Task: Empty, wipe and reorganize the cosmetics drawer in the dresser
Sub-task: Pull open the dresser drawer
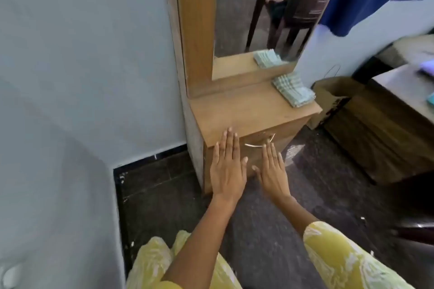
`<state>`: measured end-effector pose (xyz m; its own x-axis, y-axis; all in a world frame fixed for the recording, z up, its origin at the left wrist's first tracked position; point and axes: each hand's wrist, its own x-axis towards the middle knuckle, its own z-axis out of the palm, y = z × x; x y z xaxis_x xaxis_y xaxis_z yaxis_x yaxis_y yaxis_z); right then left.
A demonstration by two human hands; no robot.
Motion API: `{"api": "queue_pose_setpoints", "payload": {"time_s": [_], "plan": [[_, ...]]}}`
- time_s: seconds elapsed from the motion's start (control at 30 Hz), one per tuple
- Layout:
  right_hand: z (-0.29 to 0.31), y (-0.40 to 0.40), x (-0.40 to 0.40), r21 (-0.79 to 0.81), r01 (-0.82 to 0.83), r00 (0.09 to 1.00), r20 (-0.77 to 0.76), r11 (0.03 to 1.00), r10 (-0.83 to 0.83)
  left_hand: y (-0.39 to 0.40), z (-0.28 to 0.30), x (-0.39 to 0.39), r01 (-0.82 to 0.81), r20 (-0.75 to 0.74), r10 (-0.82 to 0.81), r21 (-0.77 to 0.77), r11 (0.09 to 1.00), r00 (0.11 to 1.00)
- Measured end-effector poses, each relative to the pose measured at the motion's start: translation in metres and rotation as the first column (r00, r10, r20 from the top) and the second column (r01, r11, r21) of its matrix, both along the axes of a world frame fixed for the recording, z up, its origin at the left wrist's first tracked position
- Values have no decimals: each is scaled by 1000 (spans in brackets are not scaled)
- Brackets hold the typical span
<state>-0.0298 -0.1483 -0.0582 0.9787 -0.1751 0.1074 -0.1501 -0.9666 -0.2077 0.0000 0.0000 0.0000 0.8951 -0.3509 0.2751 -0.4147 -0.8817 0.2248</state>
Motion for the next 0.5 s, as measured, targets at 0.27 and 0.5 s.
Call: {"api": "queue_pose_setpoints", "payload": {"time_s": [0.27,0.5], "plan": [[-53,-7,29,-138,-16,996,80,990,27,9,-48,17,-3,129,-3,45,999,992],[-34,-12,32,-126,-23,998,58,992,30,9,-38,7,-18,52,15,58,998,999]]}}
